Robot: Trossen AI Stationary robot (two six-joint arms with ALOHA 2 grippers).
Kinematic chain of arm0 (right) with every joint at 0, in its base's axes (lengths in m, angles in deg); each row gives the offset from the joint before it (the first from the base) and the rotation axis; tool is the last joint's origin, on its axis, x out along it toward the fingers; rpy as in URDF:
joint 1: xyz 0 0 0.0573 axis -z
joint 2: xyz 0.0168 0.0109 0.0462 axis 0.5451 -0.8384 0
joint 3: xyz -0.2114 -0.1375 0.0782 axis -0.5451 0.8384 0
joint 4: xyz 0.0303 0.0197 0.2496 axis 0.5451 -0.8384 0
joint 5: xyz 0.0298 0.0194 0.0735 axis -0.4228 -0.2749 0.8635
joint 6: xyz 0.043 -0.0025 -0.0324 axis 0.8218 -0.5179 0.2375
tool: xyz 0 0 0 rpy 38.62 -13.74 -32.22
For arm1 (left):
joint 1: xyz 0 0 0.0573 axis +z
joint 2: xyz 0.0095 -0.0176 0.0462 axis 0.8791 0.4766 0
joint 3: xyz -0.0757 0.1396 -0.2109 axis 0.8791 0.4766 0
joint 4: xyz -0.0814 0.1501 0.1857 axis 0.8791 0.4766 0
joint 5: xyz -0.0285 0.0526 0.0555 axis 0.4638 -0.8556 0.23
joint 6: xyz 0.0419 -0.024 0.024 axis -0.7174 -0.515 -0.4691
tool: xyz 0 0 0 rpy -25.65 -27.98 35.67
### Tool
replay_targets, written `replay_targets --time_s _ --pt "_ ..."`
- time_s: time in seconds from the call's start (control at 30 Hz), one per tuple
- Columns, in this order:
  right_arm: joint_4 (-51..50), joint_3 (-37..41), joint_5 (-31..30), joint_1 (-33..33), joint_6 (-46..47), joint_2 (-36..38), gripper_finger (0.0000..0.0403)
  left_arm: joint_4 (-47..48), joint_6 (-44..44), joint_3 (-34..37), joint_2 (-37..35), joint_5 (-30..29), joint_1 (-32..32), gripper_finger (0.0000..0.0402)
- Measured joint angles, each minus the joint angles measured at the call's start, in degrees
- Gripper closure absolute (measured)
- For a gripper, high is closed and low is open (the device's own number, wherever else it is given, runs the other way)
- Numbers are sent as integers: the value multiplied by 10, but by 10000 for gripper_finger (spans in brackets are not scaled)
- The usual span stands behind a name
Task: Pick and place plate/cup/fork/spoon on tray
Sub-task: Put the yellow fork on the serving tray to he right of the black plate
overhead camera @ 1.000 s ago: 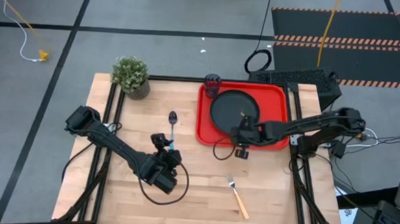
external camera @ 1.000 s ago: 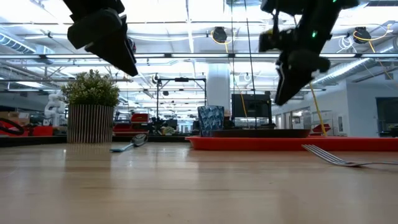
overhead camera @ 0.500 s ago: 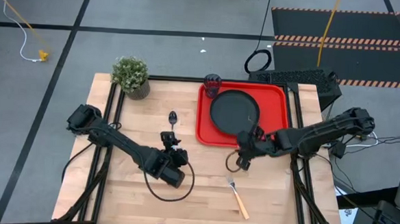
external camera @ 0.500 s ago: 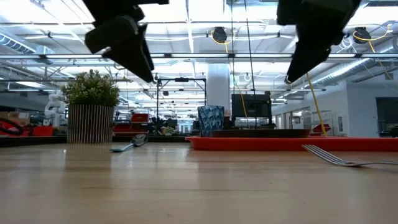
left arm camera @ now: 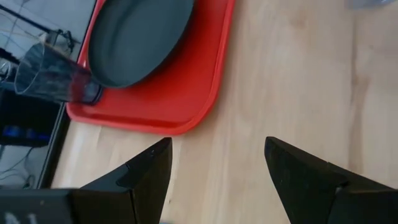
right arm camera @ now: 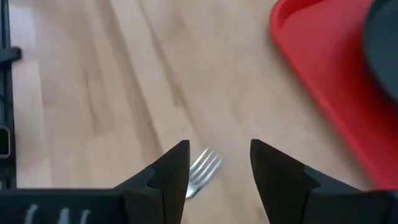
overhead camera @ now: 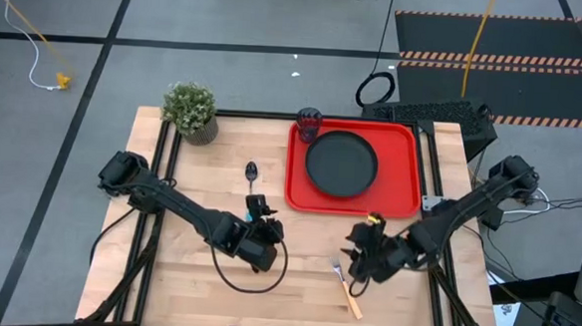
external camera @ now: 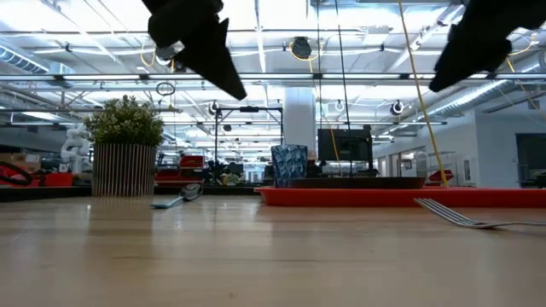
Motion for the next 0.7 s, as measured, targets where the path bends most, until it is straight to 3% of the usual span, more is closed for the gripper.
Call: replay_targets --time_s 0.43,0.7 --pt "67 0 -1 -96 105 -117 241 -138 -32 0 0 18 -11 144" --pt "75 0 -12 -116 298 -171 241 -142 12 0 0 22 -34 144"
